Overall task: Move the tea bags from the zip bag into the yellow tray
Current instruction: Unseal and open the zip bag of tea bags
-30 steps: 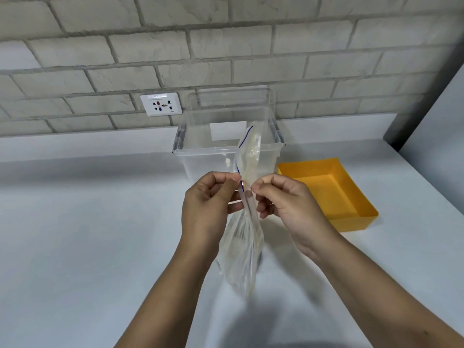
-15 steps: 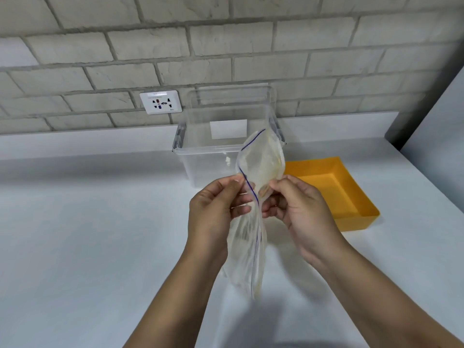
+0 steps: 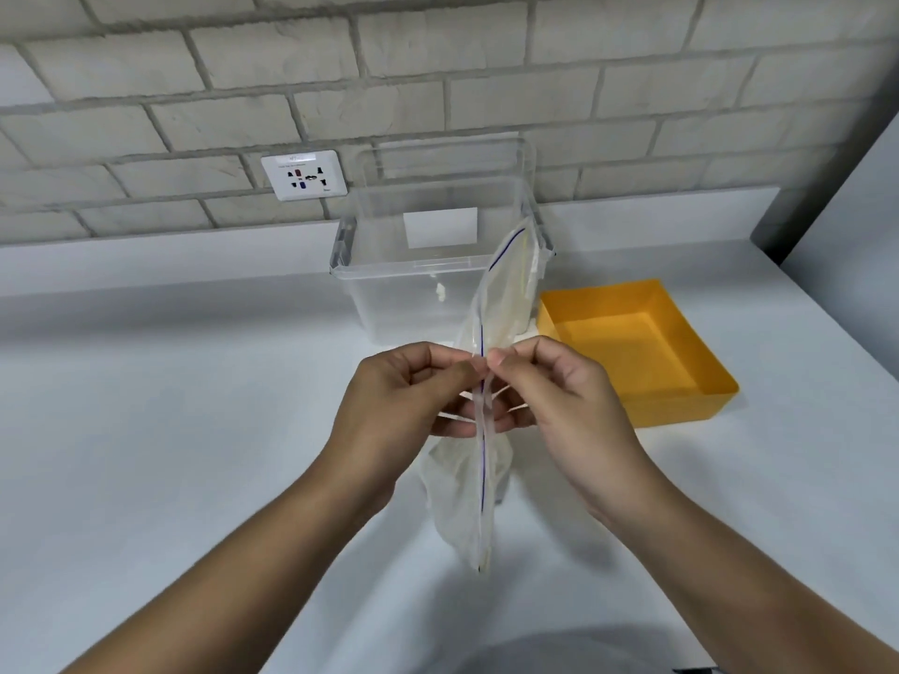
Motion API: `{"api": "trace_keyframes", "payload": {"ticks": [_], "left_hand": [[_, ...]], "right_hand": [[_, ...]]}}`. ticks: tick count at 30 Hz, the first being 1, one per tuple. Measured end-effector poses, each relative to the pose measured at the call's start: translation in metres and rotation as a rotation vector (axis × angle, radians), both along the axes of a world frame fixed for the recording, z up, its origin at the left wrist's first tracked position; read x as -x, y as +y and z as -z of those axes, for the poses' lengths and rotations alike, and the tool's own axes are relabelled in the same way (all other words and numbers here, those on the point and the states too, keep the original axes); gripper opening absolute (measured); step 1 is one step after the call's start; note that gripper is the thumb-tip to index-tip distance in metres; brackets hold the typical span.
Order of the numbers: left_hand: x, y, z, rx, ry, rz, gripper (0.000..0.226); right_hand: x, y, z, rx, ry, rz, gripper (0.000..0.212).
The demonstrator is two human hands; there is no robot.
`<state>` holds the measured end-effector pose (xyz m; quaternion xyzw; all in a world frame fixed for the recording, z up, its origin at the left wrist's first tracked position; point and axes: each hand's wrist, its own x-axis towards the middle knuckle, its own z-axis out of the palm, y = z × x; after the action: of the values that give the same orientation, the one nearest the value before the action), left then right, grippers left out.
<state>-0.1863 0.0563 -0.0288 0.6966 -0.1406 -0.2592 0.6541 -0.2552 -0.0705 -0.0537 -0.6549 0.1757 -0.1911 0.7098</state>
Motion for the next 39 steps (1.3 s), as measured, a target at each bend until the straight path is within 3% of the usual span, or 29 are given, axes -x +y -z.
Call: {"api": "trace_keyframes", "payload": {"ticks": [6, 11, 16, 22, 24, 26, 29, 34, 39], "left_hand": [[0.009, -0.006, 0.016, 0.119, 0.112, -0.115, 0.011], [0.014, -0.007, 0.023, 0.281, 0.269, -0.172, 0.014], [0.018, -0.006, 0.024, 0.367, 0.368, -0.175, 0.018], [0.006, -0.006, 0.027, 0.646, 0.768, -0.187, 0.014], [0.003, -0.005, 0.033, 0.666, 0.798, -0.195, 0.025], [0.002, -0.005, 0.038, 0.624, 0.737, -0.183, 0.034], [0.002, -0.007, 0.045, 0.541, 0.642, -0.096, 0.036], [-0.004, 0.000, 0.057, 0.591, 0.674, -0.091, 0.037], [0.000, -0.005, 0.055, 0.653, 0.725, -0.081, 0.034]], "right_hand": [[0.006, -0.004, 0.009, -0.045, -0.009, -0.014, 0.019], [0.008, -0.011, 0.011, -0.620, -0.025, -0.078, 0.012], [0.011, -0.016, 0.014, -0.635, -0.031, -0.093, 0.010], [0.010, -0.022, 0.014, -0.981, 0.082, -0.148, 0.026], [0.008, -0.024, 0.012, -1.059, 0.094, -0.168, 0.035], [0.004, -0.026, 0.013, -1.149, 0.078, -0.169, 0.029], [0.001, -0.027, 0.015, -1.124, 0.072, -0.173, 0.021], [-0.005, -0.040, 0.022, -0.824, 0.078, -0.054, 0.011], [-0.015, -0.051, 0.006, -0.913, 0.080, -0.157, 0.027]]}}
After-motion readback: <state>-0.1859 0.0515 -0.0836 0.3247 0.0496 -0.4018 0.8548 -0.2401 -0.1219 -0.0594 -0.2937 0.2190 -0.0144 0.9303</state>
